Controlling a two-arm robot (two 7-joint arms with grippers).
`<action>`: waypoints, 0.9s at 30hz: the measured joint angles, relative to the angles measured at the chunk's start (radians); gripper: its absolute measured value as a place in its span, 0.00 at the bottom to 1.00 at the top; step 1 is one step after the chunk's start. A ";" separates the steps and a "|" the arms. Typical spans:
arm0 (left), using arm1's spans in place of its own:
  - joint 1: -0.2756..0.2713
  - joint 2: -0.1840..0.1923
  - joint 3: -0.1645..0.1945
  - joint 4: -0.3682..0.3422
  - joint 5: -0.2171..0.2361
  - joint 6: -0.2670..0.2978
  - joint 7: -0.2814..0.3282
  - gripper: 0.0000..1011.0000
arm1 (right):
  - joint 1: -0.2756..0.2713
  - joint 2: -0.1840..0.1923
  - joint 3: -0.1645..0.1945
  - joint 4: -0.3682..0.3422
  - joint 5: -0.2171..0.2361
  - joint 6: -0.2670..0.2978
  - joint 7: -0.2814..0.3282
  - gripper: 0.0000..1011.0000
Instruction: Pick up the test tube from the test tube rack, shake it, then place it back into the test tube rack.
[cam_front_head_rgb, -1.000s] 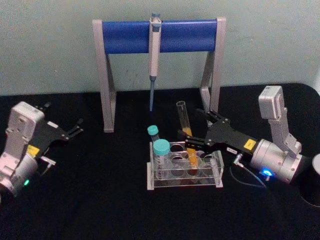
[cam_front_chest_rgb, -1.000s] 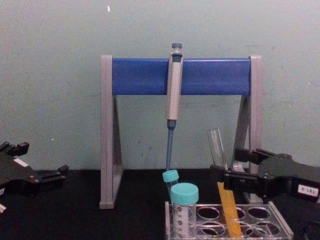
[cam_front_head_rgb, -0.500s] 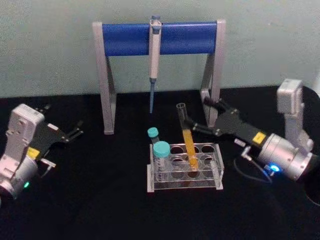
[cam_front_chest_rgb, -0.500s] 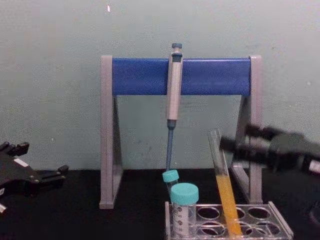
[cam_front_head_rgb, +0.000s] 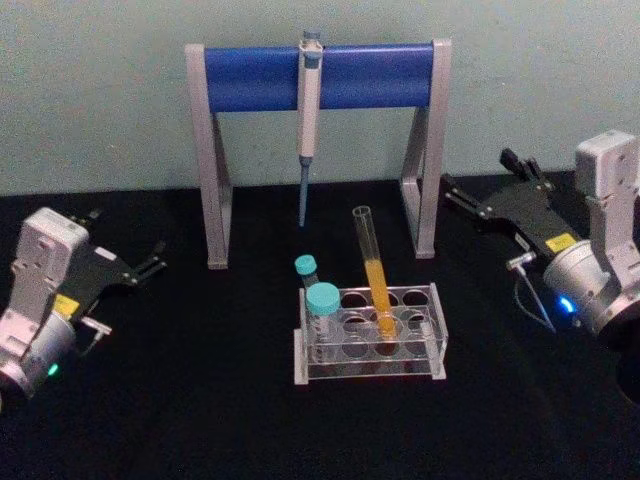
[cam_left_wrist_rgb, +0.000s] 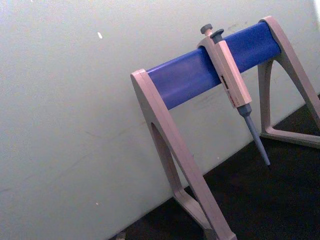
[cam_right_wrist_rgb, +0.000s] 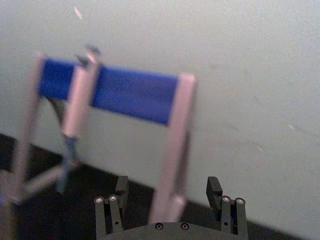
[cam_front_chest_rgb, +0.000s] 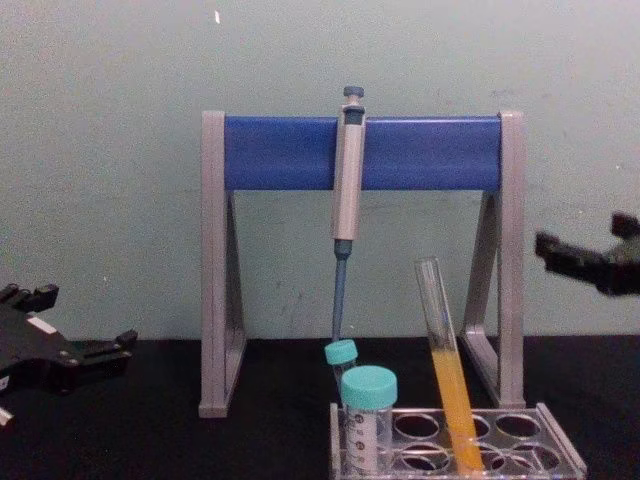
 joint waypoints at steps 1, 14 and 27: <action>0.000 0.000 0.000 0.000 0.000 0.000 0.000 0.99 | 0.000 -0.002 -0.002 0.003 -0.019 0.011 -0.021 0.99; 0.000 0.000 0.000 0.000 0.000 0.000 0.000 0.99 | -0.021 -0.025 -0.013 0.061 -0.149 0.118 -0.124 0.99; 0.000 0.000 0.000 0.000 0.000 0.000 0.000 0.99 | -0.020 -0.029 -0.007 0.068 -0.150 0.119 -0.120 0.99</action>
